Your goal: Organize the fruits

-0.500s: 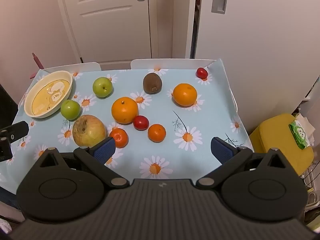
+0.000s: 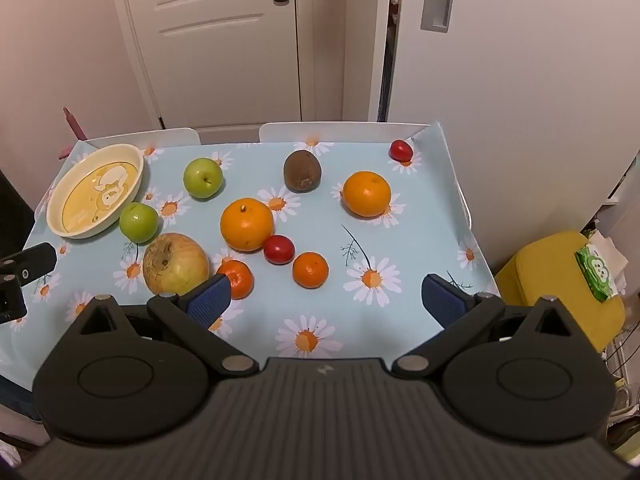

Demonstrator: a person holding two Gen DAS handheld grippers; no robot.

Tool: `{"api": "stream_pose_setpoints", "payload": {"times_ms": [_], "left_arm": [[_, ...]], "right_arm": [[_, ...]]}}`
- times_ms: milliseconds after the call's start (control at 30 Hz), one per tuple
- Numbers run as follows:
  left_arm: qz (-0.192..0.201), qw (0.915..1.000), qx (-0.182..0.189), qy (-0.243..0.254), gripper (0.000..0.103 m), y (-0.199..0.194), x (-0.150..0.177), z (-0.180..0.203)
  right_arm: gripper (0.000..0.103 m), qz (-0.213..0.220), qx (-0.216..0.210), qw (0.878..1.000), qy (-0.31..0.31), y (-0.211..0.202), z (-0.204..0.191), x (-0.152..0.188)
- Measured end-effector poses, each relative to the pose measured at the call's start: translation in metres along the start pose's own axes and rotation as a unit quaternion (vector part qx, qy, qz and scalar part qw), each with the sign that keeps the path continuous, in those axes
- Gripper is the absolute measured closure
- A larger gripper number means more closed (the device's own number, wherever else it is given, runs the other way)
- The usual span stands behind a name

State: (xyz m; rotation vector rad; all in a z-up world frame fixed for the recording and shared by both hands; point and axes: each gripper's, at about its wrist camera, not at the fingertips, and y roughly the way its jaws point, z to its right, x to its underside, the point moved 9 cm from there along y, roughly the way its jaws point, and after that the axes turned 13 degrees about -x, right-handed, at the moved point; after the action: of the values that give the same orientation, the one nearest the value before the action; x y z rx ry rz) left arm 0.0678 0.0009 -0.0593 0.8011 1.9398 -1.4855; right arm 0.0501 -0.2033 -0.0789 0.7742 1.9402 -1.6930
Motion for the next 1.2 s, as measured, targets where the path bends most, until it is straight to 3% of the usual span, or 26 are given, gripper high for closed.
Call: {"api": "stream_pose_setpoints", "payload": {"times_ms": [1200], "left_arm": [[0.005,1.0000,-0.006,-0.003,0.000,-0.0056,-0.0015,-0.0026]], "right_arm": [[0.000,0.003,-0.004,1.000,-0.001,-0.0016,-0.0021,0.0002]]}}
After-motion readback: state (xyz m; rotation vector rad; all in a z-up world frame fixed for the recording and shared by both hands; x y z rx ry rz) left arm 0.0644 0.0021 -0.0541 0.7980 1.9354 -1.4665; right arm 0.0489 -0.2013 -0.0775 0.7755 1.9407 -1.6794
